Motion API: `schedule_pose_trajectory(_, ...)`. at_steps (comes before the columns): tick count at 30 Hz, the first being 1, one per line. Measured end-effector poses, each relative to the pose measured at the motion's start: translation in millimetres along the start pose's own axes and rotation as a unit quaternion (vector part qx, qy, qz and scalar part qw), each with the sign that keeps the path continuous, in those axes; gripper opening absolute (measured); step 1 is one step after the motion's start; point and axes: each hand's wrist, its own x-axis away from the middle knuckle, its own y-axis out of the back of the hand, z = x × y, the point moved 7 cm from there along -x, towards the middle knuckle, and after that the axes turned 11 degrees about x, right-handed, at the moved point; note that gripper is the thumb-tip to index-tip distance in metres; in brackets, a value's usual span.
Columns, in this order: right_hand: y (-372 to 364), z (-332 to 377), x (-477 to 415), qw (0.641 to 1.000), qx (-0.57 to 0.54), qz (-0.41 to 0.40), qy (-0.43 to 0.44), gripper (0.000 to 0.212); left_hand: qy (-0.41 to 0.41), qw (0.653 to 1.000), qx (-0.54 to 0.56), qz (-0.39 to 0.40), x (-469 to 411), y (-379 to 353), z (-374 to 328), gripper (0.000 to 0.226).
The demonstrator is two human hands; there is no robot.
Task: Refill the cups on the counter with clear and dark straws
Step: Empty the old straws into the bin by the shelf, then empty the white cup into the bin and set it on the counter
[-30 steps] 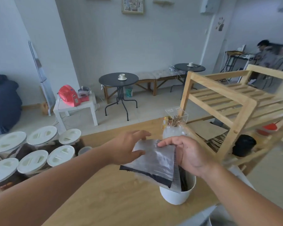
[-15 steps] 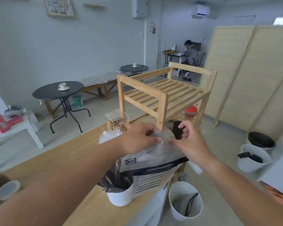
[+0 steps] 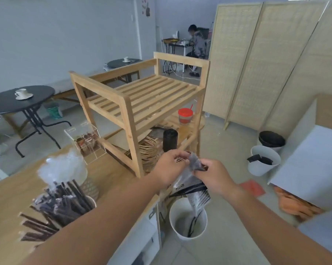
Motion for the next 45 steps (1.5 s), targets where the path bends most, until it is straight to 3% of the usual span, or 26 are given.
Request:
schedule_pose_trajectory(4, -20, -93, -32, 0.994, 0.087, -0.016, -0.059, 0.042, 0.047, 0.995, -0.086, 0.011, -35, -44, 83, 0.034)
schedule_pose_trajectory(6, -43, -144, -45, 0.99, 0.107, -0.018, -0.089, 0.046, 0.082, 0.991, -0.101, 0.04, -47, -73, 131, 0.039)
schedule_pose_trajectory(10, -110, -243, -61, 0.982, 0.11, 0.02, -0.154, 0.019, 0.144, 0.981, -0.121, 0.052, -67, -120, 232, 0.044)
schedule_pose_trajectory(13, -169, -318, -68, 0.975, 0.115, 0.043, -0.187, 0.017, 0.206, 0.974, -0.089, 0.02, -80, -147, 317, 0.044)
schedule_pose_trajectory(19, -279, -440, -81, 0.969, 0.162, 0.062, -0.174, 0.021, 0.255, 0.956, -0.143, 0.01, -94, -185, 475, 0.046)
schedule_pose_trajectory(24, -365, -492, -108, 0.967, 0.21, 0.092, -0.108, 0.03, 0.265, 0.955, -0.131, -0.015, -85, -188, 562, 0.035)
schedule_pose_trajectory(27, -409, -513, -116, 0.951, 0.243, 0.164, -0.102, 0.047, 0.244, 0.962, -0.115, -0.036, -84, -178, 583, 0.03)
schedule_pose_trajectory(32, -437, -521, -110, 0.935, 0.209, 0.268, -0.103, 0.069, 0.243, 0.961, -0.125, -0.035, -87, -163, 592, 0.043)
schedule_pose_trajectory(34, -429, -516, -109, 0.935, 0.211, 0.269, -0.092, 0.077, 0.248, 0.96, -0.125, -0.031, -89, -162, 585, 0.042)
schedule_pose_trajectory(40, -355, -473, -108, 0.967, 0.157, 0.181, -0.083, 0.048, 0.261, 0.955, -0.139, -0.014, -93, -159, 531, 0.046)
schedule_pose_trajectory(45, -260, -399, -85, 0.983, 0.119, 0.117, -0.081, 0.029, 0.236, 0.957, -0.165, 0.026, -80, -154, 434, 0.046)
